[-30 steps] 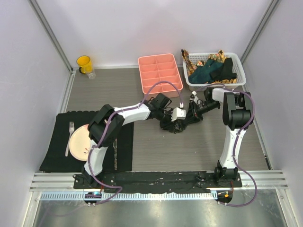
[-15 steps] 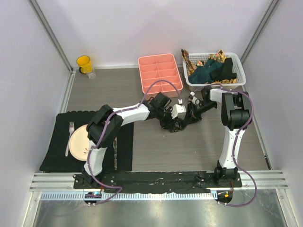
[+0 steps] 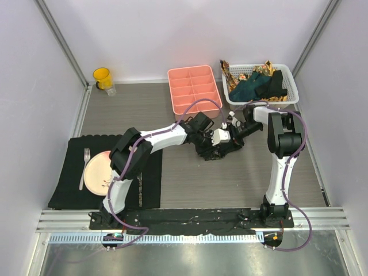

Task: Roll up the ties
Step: Roll the tie at the center of the board, then pick up the tie at the center of the board.

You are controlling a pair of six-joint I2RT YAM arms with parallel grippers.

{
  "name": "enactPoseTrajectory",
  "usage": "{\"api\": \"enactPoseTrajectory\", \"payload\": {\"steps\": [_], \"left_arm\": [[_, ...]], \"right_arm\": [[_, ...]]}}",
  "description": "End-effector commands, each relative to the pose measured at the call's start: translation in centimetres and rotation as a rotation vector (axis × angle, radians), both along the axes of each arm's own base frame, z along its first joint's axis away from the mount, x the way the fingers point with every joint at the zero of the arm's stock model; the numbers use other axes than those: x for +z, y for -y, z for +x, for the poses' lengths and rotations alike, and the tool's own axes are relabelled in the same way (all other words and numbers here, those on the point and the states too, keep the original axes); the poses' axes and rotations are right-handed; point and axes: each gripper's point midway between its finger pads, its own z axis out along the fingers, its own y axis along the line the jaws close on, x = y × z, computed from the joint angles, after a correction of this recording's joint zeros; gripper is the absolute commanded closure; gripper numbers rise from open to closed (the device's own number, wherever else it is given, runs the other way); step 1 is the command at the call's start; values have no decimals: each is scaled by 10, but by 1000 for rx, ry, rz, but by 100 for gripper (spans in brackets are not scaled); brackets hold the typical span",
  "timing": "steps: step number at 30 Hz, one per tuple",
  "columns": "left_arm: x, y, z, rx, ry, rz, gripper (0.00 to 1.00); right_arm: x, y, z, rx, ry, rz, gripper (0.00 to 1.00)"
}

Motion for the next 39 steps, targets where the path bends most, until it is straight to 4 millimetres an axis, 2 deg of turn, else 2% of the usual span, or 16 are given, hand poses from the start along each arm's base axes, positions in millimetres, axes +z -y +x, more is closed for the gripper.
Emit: {"api": "enactPoseTrajectory", "payload": {"steps": [1,2,3,6,11,13,17,19,23,25,29,31,32,37,38,39], "left_arm": [[-46,-40,-14,-1,-63,207,74],[-47,-40,-15,-4,-65,209,74],[-48,-41,-16,-11,-66,210,73],[-49,-40,-17,-23,-70,205,73],[-48,-38,-17,-28,-74,200,73],[-48,-37,-17,-31,-76,198,71],[-45,-34,-18,-36,-84,185,66],[-42,-34,-17,-40,-84,175,65],[-31,-24,-11,-27,-70,130,59],[-20,-15,-6,-26,-55,92,58],[2,4,5,6,-31,-7,50],[10,14,5,-4,-37,-53,35],[5,16,4,-7,-48,-50,34],[0,23,3,-19,-77,-60,36],[-1,24,2,-21,-80,-62,39],[-3,23,1,-24,-86,-62,47]], "right_arm": [[35,-6,12,6,88,128,52],[40,-8,12,2,93,147,50],[46,-10,11,2,101,173,42],[60,-17,8,-3,101,241,37],[58,-28,2,32,92,268,39],[50,-32,-2,59,85,251,44],[13,-20,-8,102,57,141,59],[3,-13,-7,105,55,112,66],[-15,1,-1,117,65,21,99],[-26,9,2,125,74,-38,99],[-36,18,10,118,98,-109,99],[-41,20,11,114,95,-132,99],[-42,20,12,116,96,-137,99],[-47,20,13,114,93,-155,99],[-47,20,12,115,92,-156,99],[-49,19,10,119,88,-160,99]]}}
